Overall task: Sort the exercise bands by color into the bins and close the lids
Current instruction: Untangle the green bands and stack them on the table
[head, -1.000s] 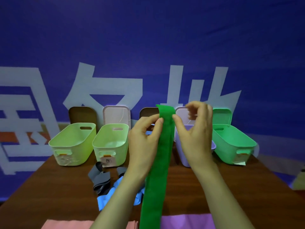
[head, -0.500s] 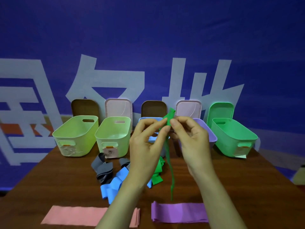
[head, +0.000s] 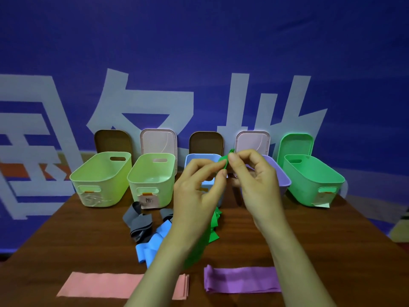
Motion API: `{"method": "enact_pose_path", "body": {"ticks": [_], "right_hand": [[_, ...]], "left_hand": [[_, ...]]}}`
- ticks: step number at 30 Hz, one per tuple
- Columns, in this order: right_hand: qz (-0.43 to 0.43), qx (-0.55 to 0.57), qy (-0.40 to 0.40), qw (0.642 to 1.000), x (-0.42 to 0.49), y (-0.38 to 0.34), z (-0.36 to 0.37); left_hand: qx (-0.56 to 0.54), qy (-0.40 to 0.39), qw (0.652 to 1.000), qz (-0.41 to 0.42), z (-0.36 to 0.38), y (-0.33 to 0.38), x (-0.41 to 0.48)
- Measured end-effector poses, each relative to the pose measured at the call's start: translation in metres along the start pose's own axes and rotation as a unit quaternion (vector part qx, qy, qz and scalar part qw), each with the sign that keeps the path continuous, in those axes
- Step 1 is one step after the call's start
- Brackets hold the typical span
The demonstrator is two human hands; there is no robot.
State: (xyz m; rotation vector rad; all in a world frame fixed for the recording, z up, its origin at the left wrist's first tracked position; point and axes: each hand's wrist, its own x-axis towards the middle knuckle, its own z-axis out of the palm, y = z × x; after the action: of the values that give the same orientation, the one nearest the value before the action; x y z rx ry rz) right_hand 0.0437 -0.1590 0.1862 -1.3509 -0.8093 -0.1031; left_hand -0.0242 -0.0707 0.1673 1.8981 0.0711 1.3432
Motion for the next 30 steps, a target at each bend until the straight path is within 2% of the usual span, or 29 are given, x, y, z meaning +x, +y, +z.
{"method": "enact_pose_path", "body": {"ticks": [4, 8, 10, 17, 23, 30], "right_hand": [[0.004, -0.018, -0.035, 0.999, -0.001, 0.004, 0.001], [0.014, -0.05, -0.118, 0.992, -0.001, 0.008, -0.001], [0.011, -0.062, -0.131, 0.989, -0.002, 0.01, -0.002], [-0.01, -0.14, -0.156, 0.978, -0.001, 0.008, -0.004], [-0.071, -0.235, -0.151, 0.957, 0.0, 0.009, 0.0], [-0.109, -0.297, -0.145, 0.937, 0.002, 0.011, 0.005]], "left_hand": [[-0.039, -0.012, 0.999, -0.032, -0.004, -0.004, -0.001], [-0.109, -0.028, 0.985, -0.128, -0.008, -0.01, -0.002], [-0.122, -0.04, 0.98, -0.152, -0.009, -0.015, -0.002], [-0.067, -0.087, 0.988, -0.11, -0.015, -0.023, 0.001], [-0.044, -0.043, 0.993, -0.099, -0.018, -0.02, 0.003], [-0.024, -0.035, 0.993, -0.113, -0.021, -0.017, 0.006]]}}
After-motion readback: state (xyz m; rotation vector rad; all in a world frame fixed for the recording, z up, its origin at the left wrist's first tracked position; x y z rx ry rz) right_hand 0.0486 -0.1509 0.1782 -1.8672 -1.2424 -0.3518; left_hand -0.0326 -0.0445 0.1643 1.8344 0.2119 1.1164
